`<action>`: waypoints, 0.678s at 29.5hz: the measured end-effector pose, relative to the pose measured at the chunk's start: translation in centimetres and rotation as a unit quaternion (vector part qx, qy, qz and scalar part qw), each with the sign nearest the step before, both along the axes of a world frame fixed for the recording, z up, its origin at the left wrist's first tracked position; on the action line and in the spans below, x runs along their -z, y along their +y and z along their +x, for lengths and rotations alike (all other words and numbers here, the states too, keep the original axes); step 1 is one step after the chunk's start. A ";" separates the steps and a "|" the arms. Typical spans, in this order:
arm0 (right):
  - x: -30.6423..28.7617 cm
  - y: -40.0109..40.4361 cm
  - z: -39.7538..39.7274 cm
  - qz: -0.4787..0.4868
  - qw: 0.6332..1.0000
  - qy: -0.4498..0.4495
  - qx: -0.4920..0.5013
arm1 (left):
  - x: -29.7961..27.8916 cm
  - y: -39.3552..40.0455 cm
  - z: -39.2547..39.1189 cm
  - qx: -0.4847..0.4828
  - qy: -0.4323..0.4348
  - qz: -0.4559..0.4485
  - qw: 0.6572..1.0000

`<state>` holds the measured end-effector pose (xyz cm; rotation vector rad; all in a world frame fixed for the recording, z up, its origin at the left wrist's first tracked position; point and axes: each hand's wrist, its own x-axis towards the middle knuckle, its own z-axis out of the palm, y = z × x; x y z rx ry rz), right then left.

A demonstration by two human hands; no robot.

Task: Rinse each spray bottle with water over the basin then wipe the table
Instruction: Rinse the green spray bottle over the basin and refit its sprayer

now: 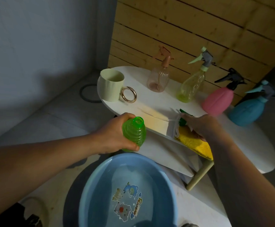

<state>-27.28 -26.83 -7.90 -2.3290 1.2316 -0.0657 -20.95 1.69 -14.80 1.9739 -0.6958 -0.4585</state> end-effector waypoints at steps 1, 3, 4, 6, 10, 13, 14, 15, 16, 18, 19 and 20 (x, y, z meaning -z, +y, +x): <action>0.0 0.2 -0.1 0.014 1.000 -0.021 0.009 | 0.0 -0.2 0.0 -0.001 0.000 0.003 1.000; 0.2 0.5 0.2 0.069 0.994 -0.076 0.030 | 0.2 -0.2 0.1 -0.007 0.000 0.011 1.000; 0.3 0.6 0.3 0.106 0.987 -0.109 0.043 | 0.2 -0.2 0.1 -0.006 0.001 0.015 1.000; 0.7 0.7 0.4 0.174 0.967 -0.180 0.055 | 0.3 -0.3 0.0 -0.006 0.001 0.021 1.000; 0.4 1.1 0.2 0.201 0.942 -0.268 0.024 | 0.6 -0.1 0.0 -0.011 0.005 0.033 0.999; -2.0 2.7 0.2 0.163 0.921 -0.353 -0.011 | 0.7 -0.1 -0.1 -0.014 0.005 0.039 0.999; -3.1 3.4 0.0 0.147 0.915 -0.375 -0.030 | 0.8 -0.1 -0.2 -0.016 0.008 0.039 0.999; -4.2 4.1 -0.2 0.128 0.910 -0.391 -0.052 | 0.9 -0.1 -0.2 -0.016 0.011 0.038 0.999; -5.2 4.8 -0.5 0.108 0.906 -0.401 -0.077 | 1.0 -0.1 -0.2 -0.016 0.014 0.039 0.999; -7.0 6.3 -1.3 0.063 0.902 -0.407 -0.129 | 1.1 0.0 -0.3 -0.012 0.016 0.044 0.999; -7.8 7.1 -1.6 0.038 0.900 -0.407 -0.151 | 1.0 0.0 -0.3 -0.011 0.016 0.048 0.999; -8.5 7.7 -2.0 0.017 0.898 -0.407 -0.168 | 0.9 0.0 -0.3 -0.010 0.015 0.053 0.998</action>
